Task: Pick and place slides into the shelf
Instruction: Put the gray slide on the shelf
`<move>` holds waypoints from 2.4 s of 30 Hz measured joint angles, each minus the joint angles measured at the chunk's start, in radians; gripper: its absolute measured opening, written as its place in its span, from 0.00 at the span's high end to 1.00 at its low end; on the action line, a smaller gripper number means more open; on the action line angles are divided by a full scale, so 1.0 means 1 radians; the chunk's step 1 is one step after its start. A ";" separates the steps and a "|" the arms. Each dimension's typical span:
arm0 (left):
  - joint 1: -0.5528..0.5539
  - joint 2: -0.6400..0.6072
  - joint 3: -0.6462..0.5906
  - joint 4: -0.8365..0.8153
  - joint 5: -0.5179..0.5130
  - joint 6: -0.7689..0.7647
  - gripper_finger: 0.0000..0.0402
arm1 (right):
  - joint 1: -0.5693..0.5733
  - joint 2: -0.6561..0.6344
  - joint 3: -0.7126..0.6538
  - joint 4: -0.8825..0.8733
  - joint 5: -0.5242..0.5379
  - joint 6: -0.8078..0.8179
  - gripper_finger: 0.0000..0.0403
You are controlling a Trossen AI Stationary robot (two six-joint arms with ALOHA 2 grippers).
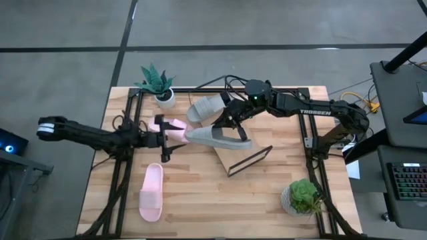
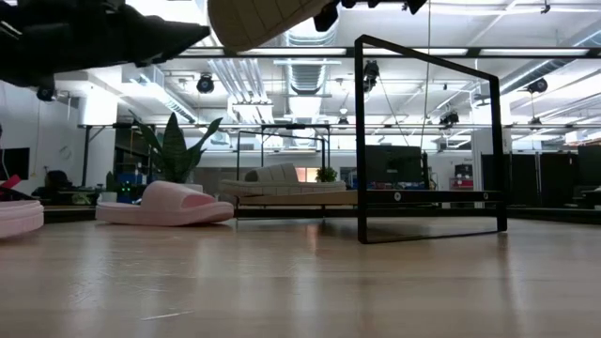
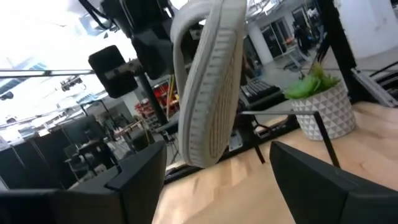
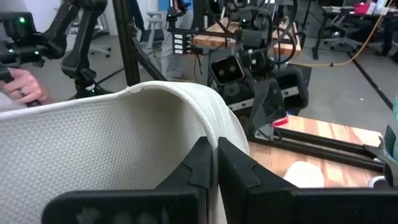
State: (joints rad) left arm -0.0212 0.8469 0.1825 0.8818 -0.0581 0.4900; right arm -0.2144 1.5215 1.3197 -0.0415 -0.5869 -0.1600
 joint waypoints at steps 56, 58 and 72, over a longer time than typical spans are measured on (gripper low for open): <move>0.000 0.191 0.160 -0.093 -0.211 0.188 0.97 | -0.001 -0.028 0.167 -0.362 0.470 -0.125 0.77; 0.000 0.180 0.159 -0.121 -0.278 0.198 0.97 | 0.015 -0.040 0.211 -0.452 0.542 -0.116 0.74; 0.000 0.180 0.163 -0.167 -0.435 0.284 0.97 | 0.141 -0.088 0.258 -0.636 0.612 -0.419 0.58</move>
State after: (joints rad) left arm -0.0208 1.0271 0.3458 0.7145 -0.4934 0.7737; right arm -0.0734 1.4331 1.5780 -0.6773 0.0252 -0.5785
